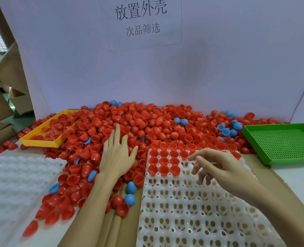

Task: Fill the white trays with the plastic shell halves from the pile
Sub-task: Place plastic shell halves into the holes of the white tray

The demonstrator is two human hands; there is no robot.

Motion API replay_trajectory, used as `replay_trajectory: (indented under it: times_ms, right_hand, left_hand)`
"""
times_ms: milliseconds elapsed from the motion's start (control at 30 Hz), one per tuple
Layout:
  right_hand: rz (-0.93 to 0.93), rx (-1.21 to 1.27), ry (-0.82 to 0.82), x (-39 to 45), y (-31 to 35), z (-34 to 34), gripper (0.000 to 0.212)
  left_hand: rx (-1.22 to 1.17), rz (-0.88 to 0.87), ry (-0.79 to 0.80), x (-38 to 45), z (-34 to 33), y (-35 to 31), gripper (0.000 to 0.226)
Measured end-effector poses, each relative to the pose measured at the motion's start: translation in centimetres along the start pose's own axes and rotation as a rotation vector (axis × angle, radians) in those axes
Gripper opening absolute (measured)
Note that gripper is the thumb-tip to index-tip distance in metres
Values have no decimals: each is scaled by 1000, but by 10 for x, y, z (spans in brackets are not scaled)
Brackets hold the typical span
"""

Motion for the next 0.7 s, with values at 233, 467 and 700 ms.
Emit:
replay_trajectory:
  times_ms: [233, 467, 700]
  right_hand:
    - [1, -1, 1, 1, -3, 1, 21]
    - [23, -24, 12, 1, -3, 5, 22]
    - [53, -8, -45, 1, -6, 9, 34]
  left_hand:
    - [-97, -6, -128, -2, 11, 2, 46]
    - [-284, -384, -299, -22, 51, -27, 22]
    - [-506, -680, -117, -61, 62, -88, 19]
Point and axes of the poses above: each hand's wrist, its own x-axis towards the middle knuckle, its own z-axis out of the back of the hand, y = z × x, the point moved 5 cm from there along x, towards the middle knuckle, and after that the axes turned 5 degrees about z, right-handed, at the moved point
